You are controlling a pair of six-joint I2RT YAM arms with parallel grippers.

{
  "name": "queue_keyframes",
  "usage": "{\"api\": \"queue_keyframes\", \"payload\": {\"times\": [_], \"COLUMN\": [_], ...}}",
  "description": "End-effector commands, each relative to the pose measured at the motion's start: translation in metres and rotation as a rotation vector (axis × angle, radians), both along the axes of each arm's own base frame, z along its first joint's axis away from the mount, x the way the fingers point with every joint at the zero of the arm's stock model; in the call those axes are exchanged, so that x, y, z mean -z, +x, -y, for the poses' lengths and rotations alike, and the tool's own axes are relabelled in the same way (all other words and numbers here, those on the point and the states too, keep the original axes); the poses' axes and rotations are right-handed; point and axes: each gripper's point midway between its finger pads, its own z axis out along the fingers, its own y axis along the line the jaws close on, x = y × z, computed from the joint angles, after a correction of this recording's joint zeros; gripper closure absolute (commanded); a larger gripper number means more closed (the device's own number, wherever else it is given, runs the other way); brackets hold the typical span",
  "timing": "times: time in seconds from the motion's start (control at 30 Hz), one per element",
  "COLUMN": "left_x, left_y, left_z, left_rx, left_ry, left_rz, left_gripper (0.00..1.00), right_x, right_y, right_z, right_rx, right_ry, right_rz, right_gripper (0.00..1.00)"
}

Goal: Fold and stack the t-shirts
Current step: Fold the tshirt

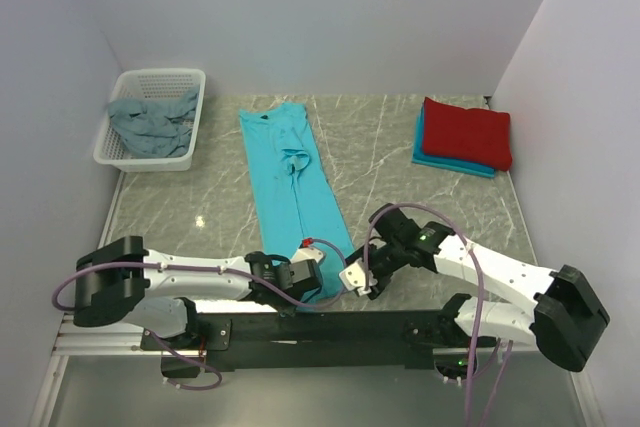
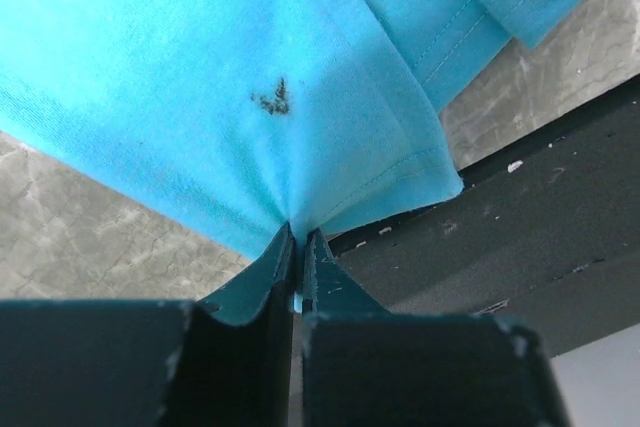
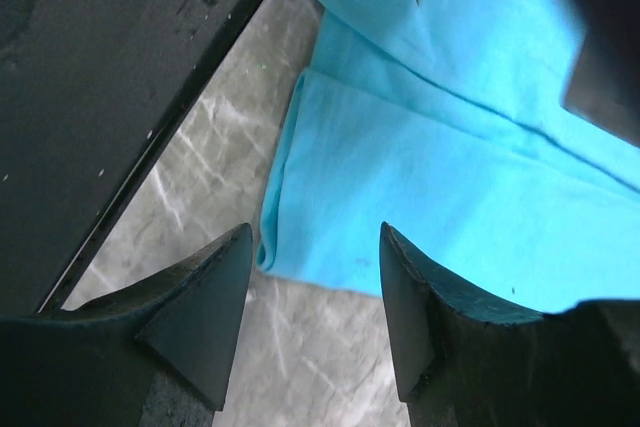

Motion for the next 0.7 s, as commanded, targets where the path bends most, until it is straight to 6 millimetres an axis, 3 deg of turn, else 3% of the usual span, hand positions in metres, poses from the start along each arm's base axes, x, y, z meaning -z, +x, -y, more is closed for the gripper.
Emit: {"api": "queue_keyframes", "payload": {"times": [0.0, 0.27, 0.67], "left_x": [-0.006, -0.019, -0.022], "left_y": [-0.005, -0.004, -0.003], "left_z": [0.007, 0.008, 0.010], "left_rx": [0.024, 0.026, 0.033], "left_ry": [-0.076, -0.144, -0.183], "left_rz": [-0.031, -0.026, -0.030], "left_gripper": [0.99, 0.99, 0.99], "right_x": [0.008, 0.023, 0.052], "right_y": [0.005, 0.007, -0.002], "right_z": [-0.007, -0.014, -0.002], "right_rx": [0.016, 0.009, -0.036], "right_ry": [-0.017, -0.096, -0.225], "right_rz": [0.034, 0.120, 0.128], "right_gripper": [0.40, 0.41, 0.43]}}
